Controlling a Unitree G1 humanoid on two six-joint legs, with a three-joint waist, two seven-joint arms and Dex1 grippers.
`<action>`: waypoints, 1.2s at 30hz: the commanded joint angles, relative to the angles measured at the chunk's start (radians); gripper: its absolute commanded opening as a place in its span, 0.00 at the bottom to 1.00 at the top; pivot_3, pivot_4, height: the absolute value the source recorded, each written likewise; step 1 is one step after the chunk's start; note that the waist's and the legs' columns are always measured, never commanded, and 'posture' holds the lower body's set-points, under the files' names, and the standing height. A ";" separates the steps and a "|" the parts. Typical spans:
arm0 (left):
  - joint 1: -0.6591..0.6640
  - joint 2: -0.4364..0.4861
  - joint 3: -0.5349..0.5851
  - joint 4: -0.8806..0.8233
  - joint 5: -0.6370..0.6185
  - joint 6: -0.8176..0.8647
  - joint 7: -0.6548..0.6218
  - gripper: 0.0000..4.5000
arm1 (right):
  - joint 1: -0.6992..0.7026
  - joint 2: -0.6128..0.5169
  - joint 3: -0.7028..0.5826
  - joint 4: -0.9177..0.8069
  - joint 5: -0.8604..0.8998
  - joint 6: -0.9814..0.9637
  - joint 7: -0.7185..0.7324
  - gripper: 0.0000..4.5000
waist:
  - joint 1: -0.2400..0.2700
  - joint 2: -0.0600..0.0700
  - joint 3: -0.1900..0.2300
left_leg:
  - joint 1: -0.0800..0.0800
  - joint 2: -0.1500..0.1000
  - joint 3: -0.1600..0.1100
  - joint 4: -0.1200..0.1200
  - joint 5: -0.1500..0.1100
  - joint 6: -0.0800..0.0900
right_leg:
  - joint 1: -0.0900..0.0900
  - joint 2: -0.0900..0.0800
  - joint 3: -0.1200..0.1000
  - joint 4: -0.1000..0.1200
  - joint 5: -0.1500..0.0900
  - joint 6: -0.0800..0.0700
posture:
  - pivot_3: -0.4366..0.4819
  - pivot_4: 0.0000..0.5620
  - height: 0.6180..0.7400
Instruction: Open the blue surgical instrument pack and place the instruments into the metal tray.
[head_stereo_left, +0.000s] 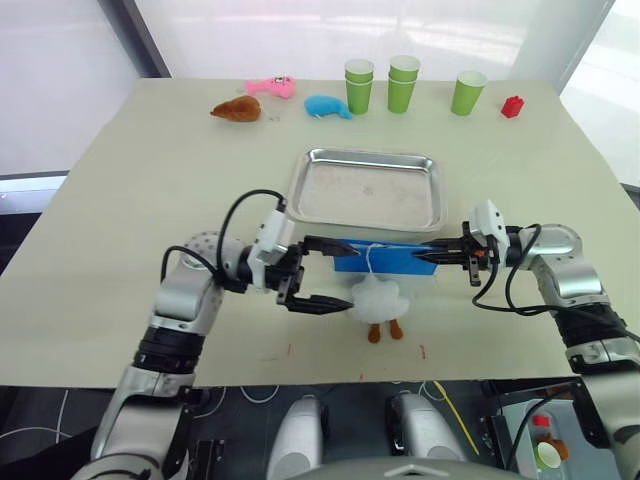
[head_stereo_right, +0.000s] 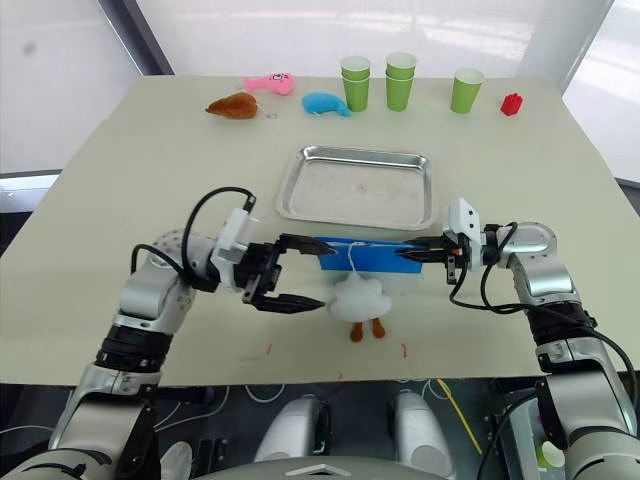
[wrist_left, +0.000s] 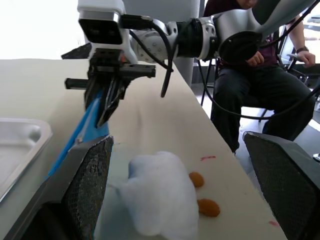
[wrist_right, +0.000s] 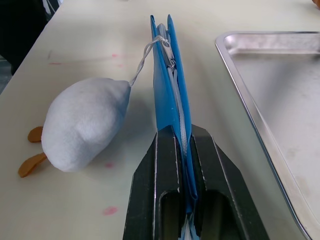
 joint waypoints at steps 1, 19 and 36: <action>0.015 -0.015 -0.061 -0.005 0.105 -0.085 0.068 0.98 | -0.014 -0.006 0.003 -0.003 -0.012 0.022 0.001 0.00 | 0.001 0.000 0.000 | 0.000 0.000 0.000 0.000 0.000 0.000 | 0.000 0.000 0.000 0.000 0.000 0.000 | 0.48 0.27 1.00; 0.022 -0.072 -0.174 0.251 0.334 -0.443 0.233 0.44 | -0.018 0.002 -0.013 -0.003 -0.016 0.014 -0.033 0.00 | 0.000 0.000 0.000 | 0.001 0.000 0.001 0.000 0.000 0.000 | 0.000 0.000 0.002 0.000 0.000 0.000 | 0.48 0.27 1.00; 0.018 0.146 0.103 0.339 0.144 -0.441 0.150 0.00 | -0.002 0.005 -0.010 -0.001 -0.021 0.001 -0.042 0.00 | -0.002 0.000 0.000 | 0.001 0.000 0.001 0.000 0.000 0.000 | 0.000 0.000 0.001 0.000 0.000 0.000 | 0.48 0.27 1.00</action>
